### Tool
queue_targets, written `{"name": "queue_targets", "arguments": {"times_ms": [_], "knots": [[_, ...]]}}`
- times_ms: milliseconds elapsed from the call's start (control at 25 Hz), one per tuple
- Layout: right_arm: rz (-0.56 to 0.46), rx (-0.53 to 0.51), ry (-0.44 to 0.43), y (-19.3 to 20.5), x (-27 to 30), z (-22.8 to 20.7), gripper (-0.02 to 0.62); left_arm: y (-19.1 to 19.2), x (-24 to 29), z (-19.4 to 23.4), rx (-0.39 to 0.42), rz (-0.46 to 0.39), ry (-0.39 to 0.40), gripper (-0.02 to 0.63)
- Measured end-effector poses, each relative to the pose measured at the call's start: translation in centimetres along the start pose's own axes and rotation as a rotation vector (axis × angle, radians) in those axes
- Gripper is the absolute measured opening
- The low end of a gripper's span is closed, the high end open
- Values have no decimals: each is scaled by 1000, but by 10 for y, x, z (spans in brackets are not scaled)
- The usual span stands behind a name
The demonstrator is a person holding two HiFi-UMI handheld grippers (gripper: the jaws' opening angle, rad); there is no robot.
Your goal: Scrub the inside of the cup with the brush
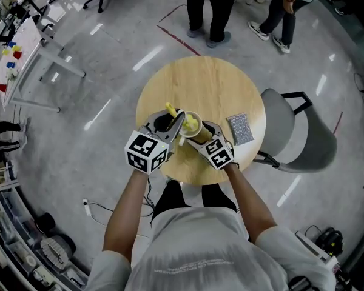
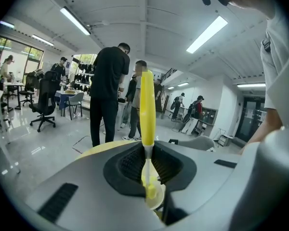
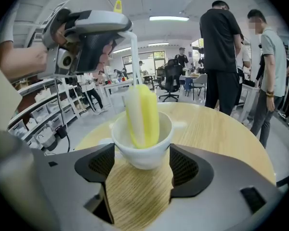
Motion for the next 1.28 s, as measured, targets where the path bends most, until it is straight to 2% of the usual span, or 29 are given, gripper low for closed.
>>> {"name": "queue_targets", "arguments": {"times_ms": [200, 440, 640, 840, 960, 1080, 1280], "knots": [[-2, -3, 17, 0, -1, 2, 370, 31, 9, 22, -64, -32, -58, 49], [0, -13, 27, 5, -1, -3, 367, 35, 8, 24, -5, -17, -103, 49], [8, -35, 28, 4, 0, -2, 364, 18, -7, 17, 43, -22, -117, 49], [15, -50, 24, 4, 0, 0, 360, -15, -36, 5, 47, -138, -147, 49], [20, -64, 24, 7, 2, -2, 360, -26, -40, -4, 30, -172, -115, 49], [14, -70, 31, 5, 2, -3, 360, -17, -26, -9, 41, -124, -62, 49], [5, -74, 32, 3, 1, -1, 360, 22, 0, -3, 72, 0, -52, 49]]}}
Point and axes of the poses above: the fingertips, and each gripper's own axes: x forward along the fingers, z to its left, y out of its underside, the point moved 1 cm from there along -x, backward along the fingers, and after that the axes turned 15 degrees about y, right-handed, at the moved point
